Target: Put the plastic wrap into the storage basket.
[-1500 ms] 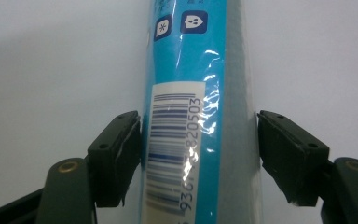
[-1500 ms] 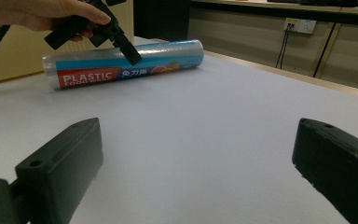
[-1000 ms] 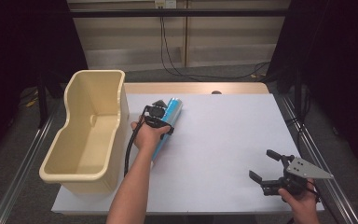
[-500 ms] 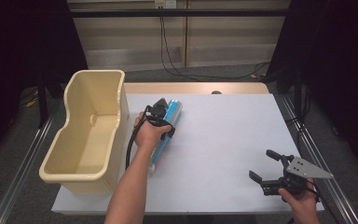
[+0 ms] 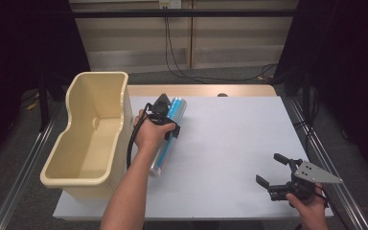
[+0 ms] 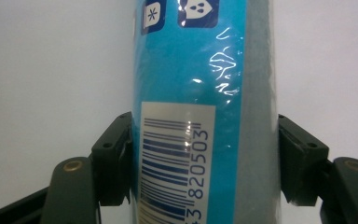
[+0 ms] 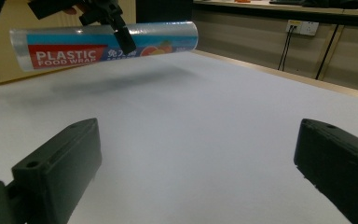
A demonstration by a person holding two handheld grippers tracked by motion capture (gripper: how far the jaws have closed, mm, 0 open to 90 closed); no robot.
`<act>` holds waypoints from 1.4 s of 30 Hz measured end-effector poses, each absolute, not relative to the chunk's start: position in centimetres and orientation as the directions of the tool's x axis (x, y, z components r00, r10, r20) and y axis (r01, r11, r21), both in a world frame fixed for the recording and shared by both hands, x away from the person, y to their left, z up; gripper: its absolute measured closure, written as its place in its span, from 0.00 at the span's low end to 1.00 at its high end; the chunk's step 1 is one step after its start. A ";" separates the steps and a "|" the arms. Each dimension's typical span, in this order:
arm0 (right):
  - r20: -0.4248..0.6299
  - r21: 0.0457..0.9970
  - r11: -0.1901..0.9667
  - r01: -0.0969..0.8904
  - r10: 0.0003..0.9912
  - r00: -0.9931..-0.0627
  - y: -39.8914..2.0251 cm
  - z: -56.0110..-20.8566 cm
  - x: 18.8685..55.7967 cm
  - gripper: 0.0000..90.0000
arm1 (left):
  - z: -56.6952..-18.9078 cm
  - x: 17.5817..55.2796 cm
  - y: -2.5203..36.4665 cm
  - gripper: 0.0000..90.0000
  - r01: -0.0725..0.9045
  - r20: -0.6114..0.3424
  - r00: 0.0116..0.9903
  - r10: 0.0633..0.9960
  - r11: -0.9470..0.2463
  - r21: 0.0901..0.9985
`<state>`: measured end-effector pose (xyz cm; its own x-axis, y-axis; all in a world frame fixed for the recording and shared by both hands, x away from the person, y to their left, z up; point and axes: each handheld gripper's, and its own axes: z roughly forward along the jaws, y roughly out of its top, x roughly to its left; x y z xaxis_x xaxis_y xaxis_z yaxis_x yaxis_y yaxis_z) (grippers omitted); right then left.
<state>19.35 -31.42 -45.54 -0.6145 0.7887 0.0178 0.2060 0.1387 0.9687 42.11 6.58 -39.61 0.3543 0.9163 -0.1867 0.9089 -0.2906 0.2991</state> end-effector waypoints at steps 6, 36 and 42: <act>0.016 0.970 0.136 0.202 0.791 -0.611 -31.5 -45.4 19.3 0.00 | -37.3 41.4 7.0 0.36 0.918 -0.212 0.324 0.922 -0.252 0.307; 0.020 0.970 0.133 0.204 0.791 -0.611 -31.2 -45.5 19.3 0.00 | -30.6 39.3 9.7 0.36 0.938 -0.219 0.261 0.940 -0.193 0.288; 0.019 0.970 0.134 0.204 0.791 -0.611 -31.3 -45.5 19.3 0.00 | -29.6 38.9 10.2 0.36 0.937 -0.217 0.265 0.939 -0.198 0.289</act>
<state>19.27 -31.25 -45.47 -0.6109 0.7915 0.0192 0.2042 0.1340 0.9697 38.93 10.16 -29.62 0.2650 0.9395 -0.2171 0.9368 -0.1976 0.2886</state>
